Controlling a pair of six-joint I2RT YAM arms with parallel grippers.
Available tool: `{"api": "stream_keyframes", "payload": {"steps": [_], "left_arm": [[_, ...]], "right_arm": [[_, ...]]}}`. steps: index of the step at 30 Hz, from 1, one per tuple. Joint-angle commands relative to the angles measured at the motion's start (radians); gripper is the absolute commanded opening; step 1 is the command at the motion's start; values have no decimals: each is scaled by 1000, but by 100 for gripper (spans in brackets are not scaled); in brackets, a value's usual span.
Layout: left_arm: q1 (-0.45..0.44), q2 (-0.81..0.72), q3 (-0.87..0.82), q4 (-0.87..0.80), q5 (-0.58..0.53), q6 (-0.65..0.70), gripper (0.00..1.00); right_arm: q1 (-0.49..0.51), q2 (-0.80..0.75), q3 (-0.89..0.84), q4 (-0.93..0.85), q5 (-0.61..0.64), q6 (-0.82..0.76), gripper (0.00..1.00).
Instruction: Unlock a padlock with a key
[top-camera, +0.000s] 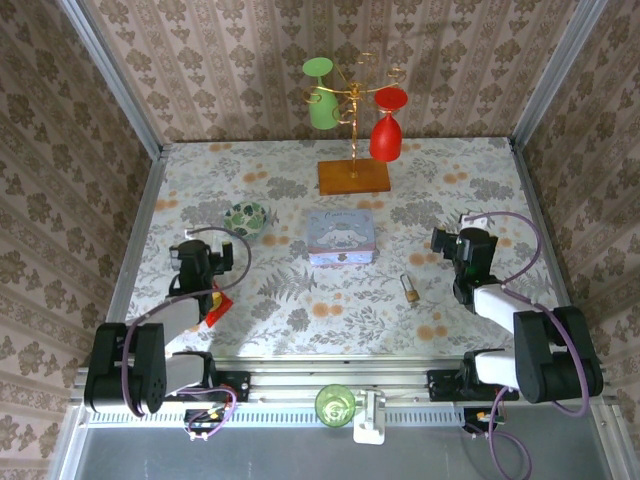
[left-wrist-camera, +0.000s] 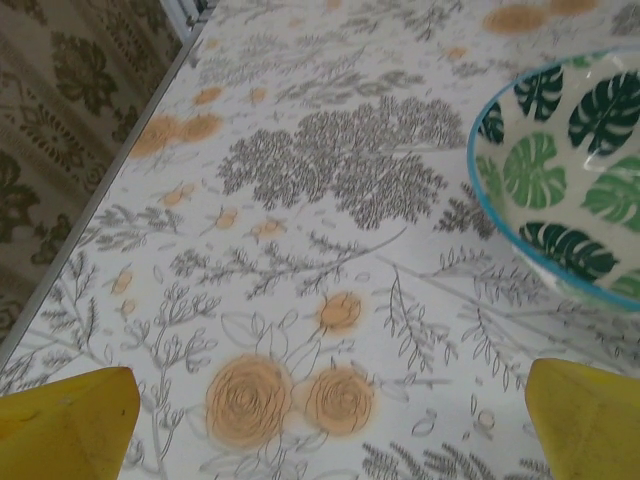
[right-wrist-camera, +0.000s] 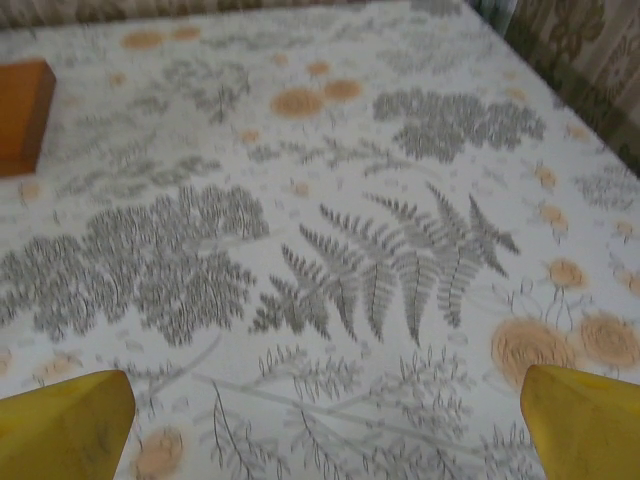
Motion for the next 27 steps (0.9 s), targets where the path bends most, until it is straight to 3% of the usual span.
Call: {"api": "stream_keyframes", "payload": {"steps": [1, 7, 12, 18, 27], "left_arm": [[12, 14, 23, 114, 62, 3, 100], [24, 73, 23, 219, 101, 0, 100], [28, 156, 77, 241, 140, 23, 100], [35, 285, 81, 366, 171, 48, 100], [55, 341, 101, 373, 162, 20, 100]], "right_arm": [[-8, 21, -3, 157, -6, -16, 100], [-11, 50, -18, 228, -33, -13, 100], [-12, 169, -51, 403, -67, -12, 100], [-11, 253, -44, 468, -95, -23, 100], [-11, 256, 45, 306, -175, -56, 100]]}}
